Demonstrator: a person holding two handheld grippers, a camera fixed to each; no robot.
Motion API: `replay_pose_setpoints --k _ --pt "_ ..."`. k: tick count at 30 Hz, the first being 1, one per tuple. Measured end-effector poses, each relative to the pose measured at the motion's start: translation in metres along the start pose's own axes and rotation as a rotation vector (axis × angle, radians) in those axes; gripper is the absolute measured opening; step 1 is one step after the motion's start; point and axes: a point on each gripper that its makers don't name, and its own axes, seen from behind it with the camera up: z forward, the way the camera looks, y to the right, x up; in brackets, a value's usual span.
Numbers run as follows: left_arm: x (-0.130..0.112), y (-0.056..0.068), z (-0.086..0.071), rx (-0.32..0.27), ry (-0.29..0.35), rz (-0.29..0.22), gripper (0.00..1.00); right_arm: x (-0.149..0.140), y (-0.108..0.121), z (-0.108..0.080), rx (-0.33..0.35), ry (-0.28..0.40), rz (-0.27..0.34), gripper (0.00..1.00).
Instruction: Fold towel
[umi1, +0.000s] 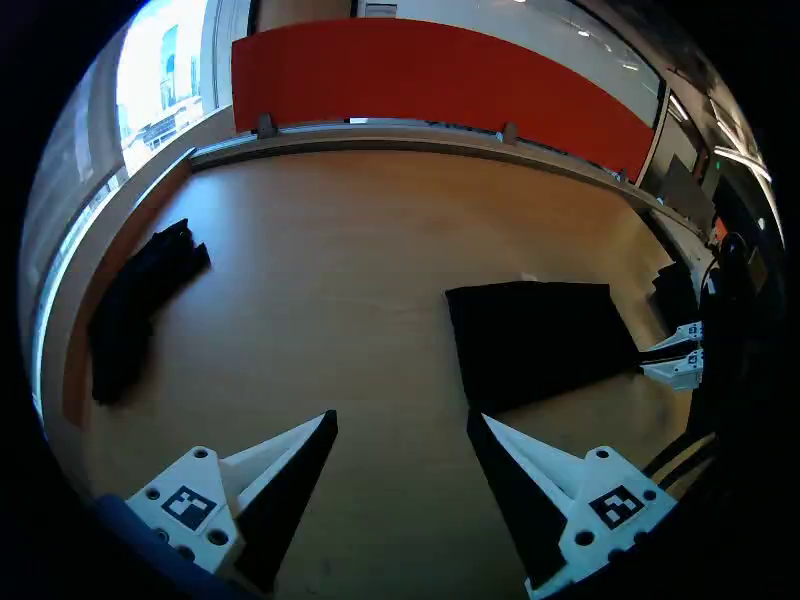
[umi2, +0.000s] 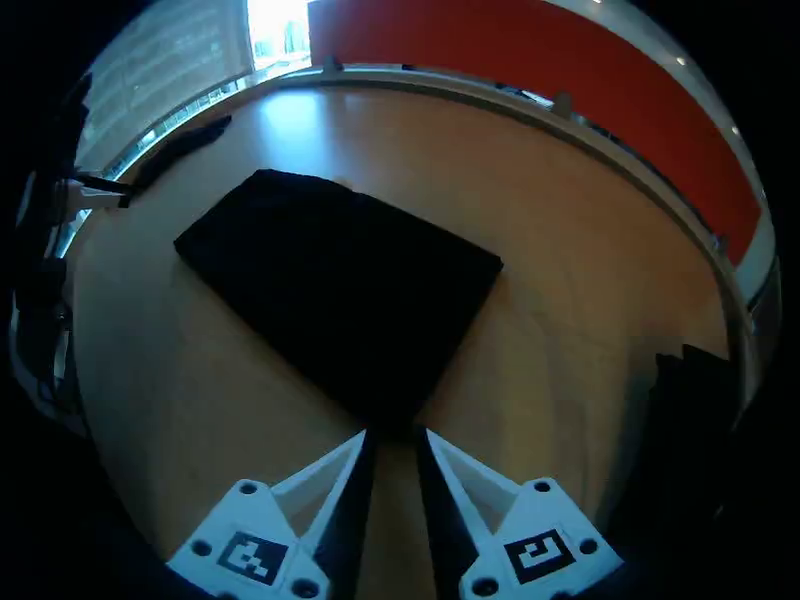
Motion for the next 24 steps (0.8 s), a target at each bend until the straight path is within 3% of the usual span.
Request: replay_pose_setpoints --k 10,24 --pt "-0.002 -0.001 0.0 0.003 -0.004 0.003 0.96 0.003 -0.001 0.001 0.003 0.004 -0.001 0.08" --pt "-0.002 -0.001 -0.002 -0.001 -0.001 0.004 0.97 0.022 -0.001 -0.009 -0.014 0.041 -0.068 0.05"
